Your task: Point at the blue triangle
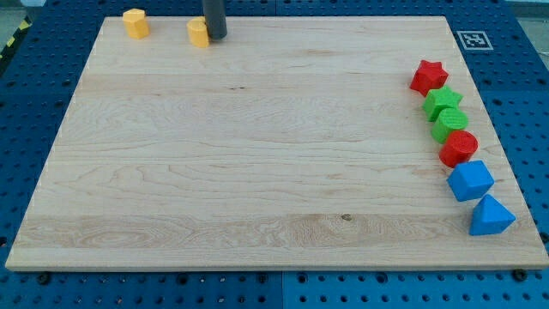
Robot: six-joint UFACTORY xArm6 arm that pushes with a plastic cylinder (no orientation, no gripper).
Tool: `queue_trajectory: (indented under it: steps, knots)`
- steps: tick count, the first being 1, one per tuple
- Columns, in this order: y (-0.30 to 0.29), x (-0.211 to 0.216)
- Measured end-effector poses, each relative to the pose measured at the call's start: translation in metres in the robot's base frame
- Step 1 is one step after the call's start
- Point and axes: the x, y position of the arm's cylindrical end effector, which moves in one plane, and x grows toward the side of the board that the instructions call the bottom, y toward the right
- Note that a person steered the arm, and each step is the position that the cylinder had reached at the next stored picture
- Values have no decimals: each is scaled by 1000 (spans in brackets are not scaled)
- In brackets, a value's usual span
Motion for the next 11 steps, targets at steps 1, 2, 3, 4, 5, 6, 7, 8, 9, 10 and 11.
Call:
queue_trajectory:
  steps: [1, 2, 3, 4, 5, 6, 7, 8, 9, 10, 11]
  knots:
    - [-25, 0]
    - [-45, 0]
    - [-35, 0]
    - [55, -2]
    - [170, -2]
    - [276, 12]
    - [365, 71]
    - [431, 159]
    - [445, 258]
    - [436, 323]
    - [435, 328]
